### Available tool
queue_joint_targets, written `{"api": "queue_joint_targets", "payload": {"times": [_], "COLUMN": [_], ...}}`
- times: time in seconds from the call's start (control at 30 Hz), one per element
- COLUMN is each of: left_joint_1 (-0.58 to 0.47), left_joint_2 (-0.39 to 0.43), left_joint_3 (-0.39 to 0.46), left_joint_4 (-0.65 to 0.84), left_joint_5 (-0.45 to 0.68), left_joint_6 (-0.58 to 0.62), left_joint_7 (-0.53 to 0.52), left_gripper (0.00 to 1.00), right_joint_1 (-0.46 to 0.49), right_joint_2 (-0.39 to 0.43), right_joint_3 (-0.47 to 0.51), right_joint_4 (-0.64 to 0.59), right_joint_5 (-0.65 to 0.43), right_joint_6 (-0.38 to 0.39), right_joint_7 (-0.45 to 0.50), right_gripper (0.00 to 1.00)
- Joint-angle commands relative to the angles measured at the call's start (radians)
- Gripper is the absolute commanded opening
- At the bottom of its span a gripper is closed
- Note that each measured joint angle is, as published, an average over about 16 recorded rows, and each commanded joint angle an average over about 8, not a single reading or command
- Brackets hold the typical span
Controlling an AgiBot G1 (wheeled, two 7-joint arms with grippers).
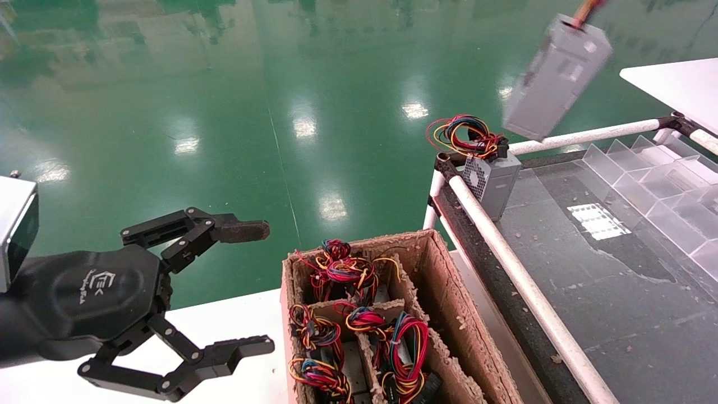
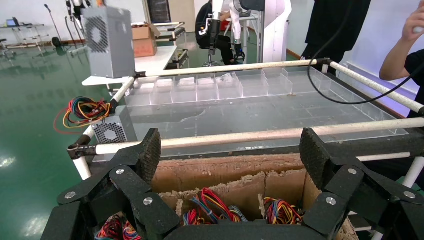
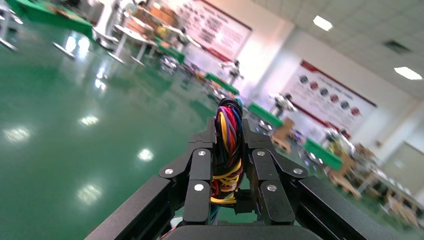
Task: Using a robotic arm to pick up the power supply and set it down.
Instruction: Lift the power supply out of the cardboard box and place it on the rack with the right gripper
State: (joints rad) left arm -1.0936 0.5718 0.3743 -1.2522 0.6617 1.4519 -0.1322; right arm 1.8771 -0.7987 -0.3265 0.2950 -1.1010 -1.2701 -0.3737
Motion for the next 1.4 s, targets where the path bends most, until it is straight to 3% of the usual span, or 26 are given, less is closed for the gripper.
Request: {"api": "queue_joint_targets", "payload": {"times": [0.03, 0.27, 0.57, 0.9, 1.4], "left_joint_1": [0.0, 0.0, 0.0, 0.0, 0.0], "left_joint_2": [0.0, 0.0, 0.0, 0.0, 0.0], "left_joint_3": [0.0, 0.0, 0.0, 0.0, 0.0], "left_joint_4": [0.0, 0.0, 0.0, 0.0, 0.0], "left_joint_5": [0.0, 0.0, 0.0, 0.0, 0.0], "left_joint_6": [0.0, 0.0, 0.0, 0.0, 0.0], "left_joint_7": [0.0, 0.0, 0.0, 0.0, 0.0], "left_gripper": [1.0, 1.0, 1.0, 1.0, 1.0], "right_joint_1": [0.001, -0.004, -0.018, -0.024, -0.02], "right_joint_2": [0.026, 0.076, 0.083, 0.02, -0.098], "right_joint_3": [0.001, -0.018, -0.049, -0.086, -0.112], "right_joint_4": [-0.023, -0.105, -0.196, -0.247, -0.272], "right_joint_5": [-0.004, -0.041, -0.086, -0.137, -0.173], "right_joint_6": [-0.008, -0.001, -0.014, -0.007, 0.097], "right_joint_7": [-0.02, -0.047, -0.056, -0.045, -0.069], "right_gripper": [0.0, 0.0, 0.0, 0.0, 0.0]}}
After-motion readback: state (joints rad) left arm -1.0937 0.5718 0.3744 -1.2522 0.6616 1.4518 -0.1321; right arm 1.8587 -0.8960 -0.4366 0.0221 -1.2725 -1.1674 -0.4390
